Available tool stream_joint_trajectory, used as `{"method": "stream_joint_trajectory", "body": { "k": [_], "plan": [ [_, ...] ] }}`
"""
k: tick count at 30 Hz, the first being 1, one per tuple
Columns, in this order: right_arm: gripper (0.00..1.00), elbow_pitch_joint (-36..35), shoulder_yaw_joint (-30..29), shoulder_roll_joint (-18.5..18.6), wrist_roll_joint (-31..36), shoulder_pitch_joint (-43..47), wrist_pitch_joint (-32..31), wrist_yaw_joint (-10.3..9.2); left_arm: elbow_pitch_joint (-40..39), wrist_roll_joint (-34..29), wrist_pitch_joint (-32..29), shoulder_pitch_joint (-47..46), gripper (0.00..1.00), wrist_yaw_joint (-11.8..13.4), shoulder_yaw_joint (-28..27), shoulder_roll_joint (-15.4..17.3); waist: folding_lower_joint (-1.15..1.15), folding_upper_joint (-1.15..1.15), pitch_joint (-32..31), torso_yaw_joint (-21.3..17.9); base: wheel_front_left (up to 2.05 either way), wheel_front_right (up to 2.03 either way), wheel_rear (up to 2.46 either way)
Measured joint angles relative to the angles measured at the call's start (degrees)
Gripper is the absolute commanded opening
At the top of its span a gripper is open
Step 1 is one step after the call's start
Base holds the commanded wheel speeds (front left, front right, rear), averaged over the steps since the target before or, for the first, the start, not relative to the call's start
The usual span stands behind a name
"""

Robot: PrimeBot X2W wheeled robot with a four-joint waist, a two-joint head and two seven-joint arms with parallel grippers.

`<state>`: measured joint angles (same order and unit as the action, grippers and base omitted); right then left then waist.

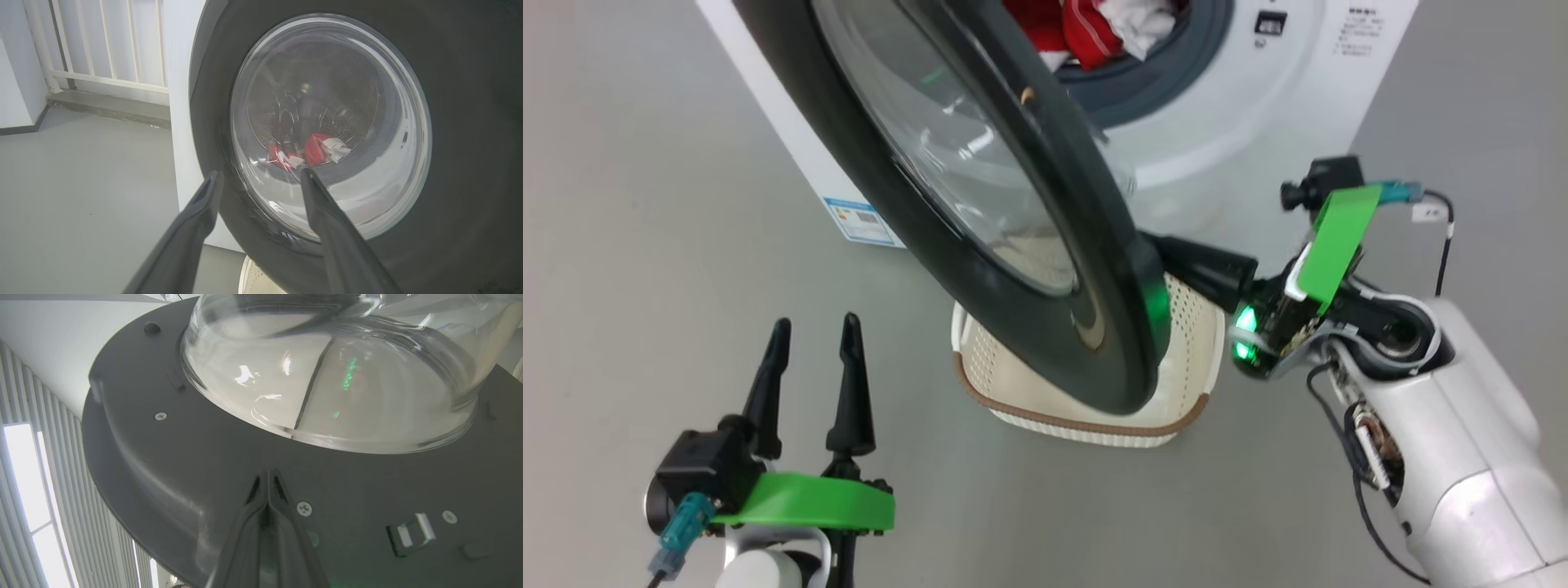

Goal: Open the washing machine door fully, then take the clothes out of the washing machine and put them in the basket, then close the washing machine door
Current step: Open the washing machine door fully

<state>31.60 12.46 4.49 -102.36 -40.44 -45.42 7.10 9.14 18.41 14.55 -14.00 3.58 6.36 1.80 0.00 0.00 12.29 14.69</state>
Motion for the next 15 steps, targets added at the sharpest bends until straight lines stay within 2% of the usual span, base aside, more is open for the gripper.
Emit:
{"method": "stream_joint_trajectory", "body": {
  "k": [15],
  "plan": [
    [0.0,0.36,8.08,-0.16,-4.13,5.33,1.37,0.0,3.86,0.0,0.0,2.93,1.0,-0.07,0.31,0.04,0.0,0.0,-6.58,4.81,0.0,0.0,0.0]
  ]
}}
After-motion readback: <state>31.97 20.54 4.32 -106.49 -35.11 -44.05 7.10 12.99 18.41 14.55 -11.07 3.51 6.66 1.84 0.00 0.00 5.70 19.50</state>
